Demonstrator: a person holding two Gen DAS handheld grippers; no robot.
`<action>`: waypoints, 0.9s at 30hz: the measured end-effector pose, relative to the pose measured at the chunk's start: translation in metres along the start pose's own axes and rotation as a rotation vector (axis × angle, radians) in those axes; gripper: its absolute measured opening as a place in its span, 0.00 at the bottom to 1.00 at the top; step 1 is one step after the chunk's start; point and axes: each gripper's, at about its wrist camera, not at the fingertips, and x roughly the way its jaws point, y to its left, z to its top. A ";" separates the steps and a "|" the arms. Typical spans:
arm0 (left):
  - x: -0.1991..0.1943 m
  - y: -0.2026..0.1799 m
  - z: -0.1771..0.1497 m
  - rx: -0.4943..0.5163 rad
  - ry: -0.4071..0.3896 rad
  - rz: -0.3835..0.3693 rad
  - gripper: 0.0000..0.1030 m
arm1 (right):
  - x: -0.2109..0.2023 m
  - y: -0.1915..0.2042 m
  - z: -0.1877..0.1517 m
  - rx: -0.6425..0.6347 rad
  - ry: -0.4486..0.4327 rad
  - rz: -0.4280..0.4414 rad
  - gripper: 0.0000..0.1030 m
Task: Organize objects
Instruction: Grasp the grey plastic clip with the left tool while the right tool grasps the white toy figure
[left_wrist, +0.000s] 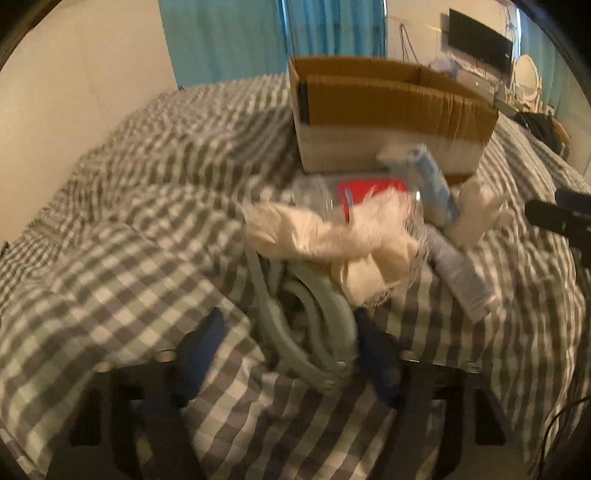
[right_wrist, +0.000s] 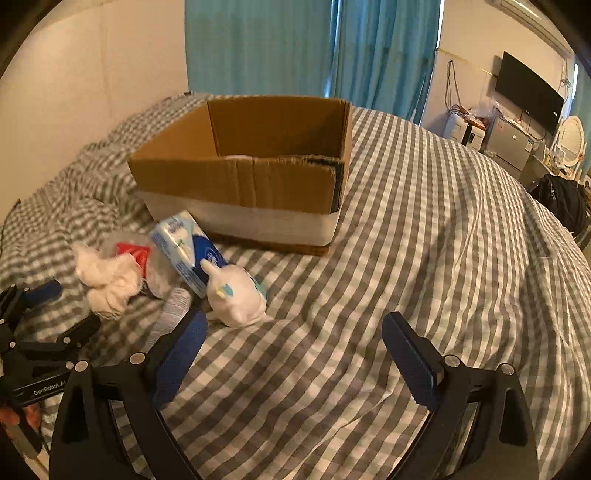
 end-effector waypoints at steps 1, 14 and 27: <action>0.003 0.001 -0.001 -0.006 0.013 -0.009 0.45 | 0.002 0.001 0.000 -0.006 0.004 -0.005 0.93; -0.010 0.009 0.002 -0.012 -0.042 0.018 0.16 | 0.065 0.021 0.010 0.030 0.114 0.096 0.70; -0.063 0.016 -0.003 -0.046 -0.106 0.011 0.08 | 0.016 0.020 -0.002 0.051 0.060 0.116 0.44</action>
